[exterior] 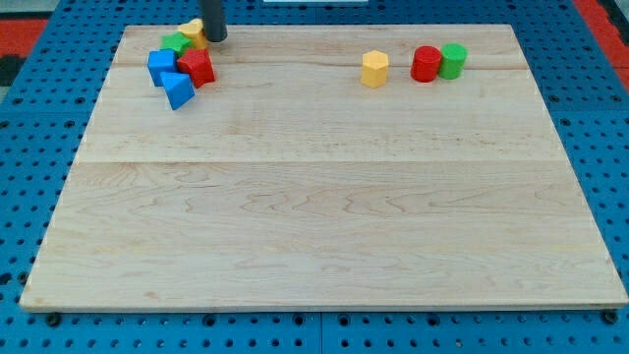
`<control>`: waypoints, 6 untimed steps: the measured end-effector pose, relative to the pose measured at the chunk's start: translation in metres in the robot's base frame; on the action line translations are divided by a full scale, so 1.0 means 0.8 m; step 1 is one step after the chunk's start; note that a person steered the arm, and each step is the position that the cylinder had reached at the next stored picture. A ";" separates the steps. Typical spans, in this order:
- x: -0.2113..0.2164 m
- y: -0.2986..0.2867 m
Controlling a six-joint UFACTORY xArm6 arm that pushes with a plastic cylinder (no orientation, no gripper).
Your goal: Place the blue cube at top center of the board
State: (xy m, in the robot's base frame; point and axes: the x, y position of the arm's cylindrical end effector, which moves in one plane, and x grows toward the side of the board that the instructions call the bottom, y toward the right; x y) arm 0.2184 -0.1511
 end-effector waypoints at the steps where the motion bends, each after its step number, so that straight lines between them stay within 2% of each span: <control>1: 0.012 -0.019; 3: 0.059 -0.019; 5: 0.089 0.083; 6: 0.142 0.105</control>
State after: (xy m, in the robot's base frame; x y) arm 0.3324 -0.0674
